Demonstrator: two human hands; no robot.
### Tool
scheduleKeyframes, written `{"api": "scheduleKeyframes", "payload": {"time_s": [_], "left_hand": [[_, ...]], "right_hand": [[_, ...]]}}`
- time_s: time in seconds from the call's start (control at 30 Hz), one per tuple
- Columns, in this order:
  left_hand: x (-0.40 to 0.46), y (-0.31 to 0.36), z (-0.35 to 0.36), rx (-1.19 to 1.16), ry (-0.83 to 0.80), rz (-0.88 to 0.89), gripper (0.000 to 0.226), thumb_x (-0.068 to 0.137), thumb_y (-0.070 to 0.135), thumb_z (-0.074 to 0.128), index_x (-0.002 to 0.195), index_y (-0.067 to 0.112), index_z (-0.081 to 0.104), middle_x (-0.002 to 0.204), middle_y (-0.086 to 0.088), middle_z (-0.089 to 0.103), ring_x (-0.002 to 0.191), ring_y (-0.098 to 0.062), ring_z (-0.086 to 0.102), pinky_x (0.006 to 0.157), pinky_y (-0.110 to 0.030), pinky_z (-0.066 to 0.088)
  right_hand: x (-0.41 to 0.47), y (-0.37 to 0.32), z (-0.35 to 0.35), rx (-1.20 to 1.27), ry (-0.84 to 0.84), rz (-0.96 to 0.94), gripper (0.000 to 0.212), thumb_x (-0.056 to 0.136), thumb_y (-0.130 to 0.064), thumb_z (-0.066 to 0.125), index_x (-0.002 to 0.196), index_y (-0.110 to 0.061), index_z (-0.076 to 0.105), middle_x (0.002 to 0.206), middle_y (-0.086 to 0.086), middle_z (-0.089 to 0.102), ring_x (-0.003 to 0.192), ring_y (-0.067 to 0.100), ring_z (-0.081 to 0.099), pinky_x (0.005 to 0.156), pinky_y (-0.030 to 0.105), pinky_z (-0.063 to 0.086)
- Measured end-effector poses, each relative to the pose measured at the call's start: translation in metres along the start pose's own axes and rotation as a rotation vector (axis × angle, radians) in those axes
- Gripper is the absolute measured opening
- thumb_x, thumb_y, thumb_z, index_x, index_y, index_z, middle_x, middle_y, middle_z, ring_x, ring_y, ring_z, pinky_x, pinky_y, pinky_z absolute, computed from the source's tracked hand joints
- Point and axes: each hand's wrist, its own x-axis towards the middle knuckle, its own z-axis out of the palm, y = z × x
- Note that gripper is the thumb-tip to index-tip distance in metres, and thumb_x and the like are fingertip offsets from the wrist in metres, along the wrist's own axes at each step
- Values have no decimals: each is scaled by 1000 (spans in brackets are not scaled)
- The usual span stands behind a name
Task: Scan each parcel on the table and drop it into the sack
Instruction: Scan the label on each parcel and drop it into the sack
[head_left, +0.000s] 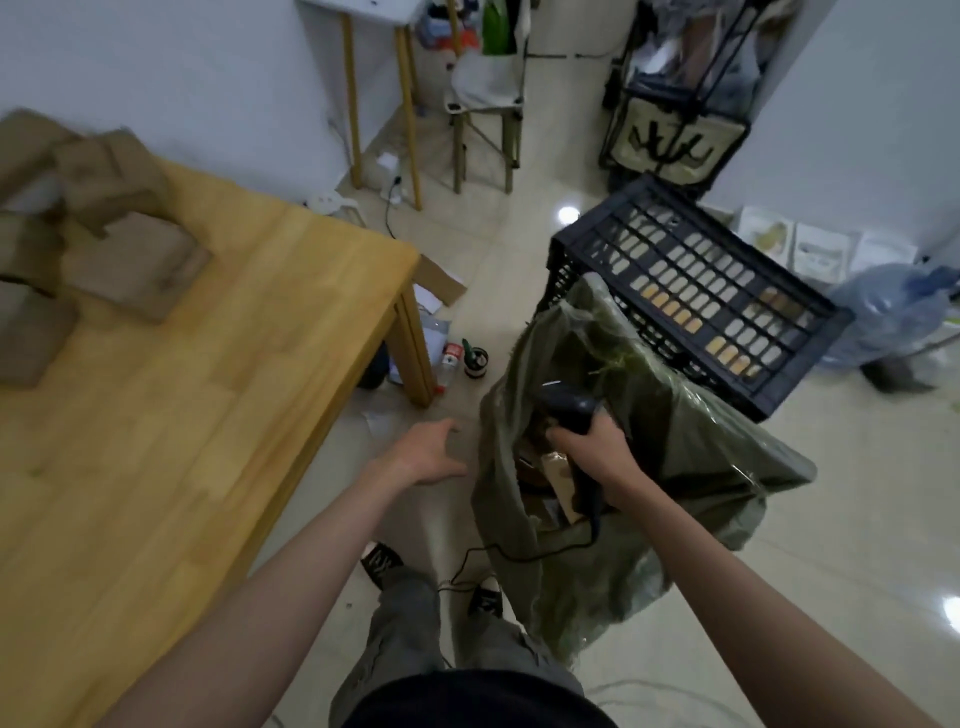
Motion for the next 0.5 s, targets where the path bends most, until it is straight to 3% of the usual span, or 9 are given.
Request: {"api": "scheduleKeyframes", "payload": {"time_s": [0.1, 0.23, 0.37, 0.5], "left_hand": [[-22, -33, -22, 16, 91, -62, 72, 86, 39, 71, 148, 23, 39, 144, -8, 50, 129, -24, 51, 96, -34, 45], [-50, -82, -50, 8, 174, -142, 69, 83, 42, 72, 143, 27, 44, 141, -6, 52, 125, -25, 53, 95, -36, 48], [-77, -132, -78, -29, 268, -241, 68, 84, 40, 69, 145, 30, 41, 140, -5, 53, 126, -23, 53, 92, -35, 49], [-100, -185, -106, -69, 296, -337, 69, 82, 43, 70, 144, 33, 40, 141, -4, 52, 126, -23, 53, 96, -39, 49]], "right_hand": [[0, -35, 26, -31, -94, -59, 18, 92, -14, 67, 110, -10, 66, 95, 11, 71, 79, 18, 68, 50, 19, 51], [-6, -84, 65, -105, -198, -137, 12, 92, -13, 66, 104, -10, 66, 86, 9, 69, 73, 17, 66, 48, 14, 48], [-9, -132, 114, -113, -307, -209, 21, 90, -16, 67, 111, -13, 63, 99, 15, 70, 88, 28, 72, 54, 28, 59], [-12, -178, 163, -139, -408, -269, 10, 89, -15, 66, 97, -10, 66, 91, 17, 68, 80, 33, 71, 60, 43, 64]]}}
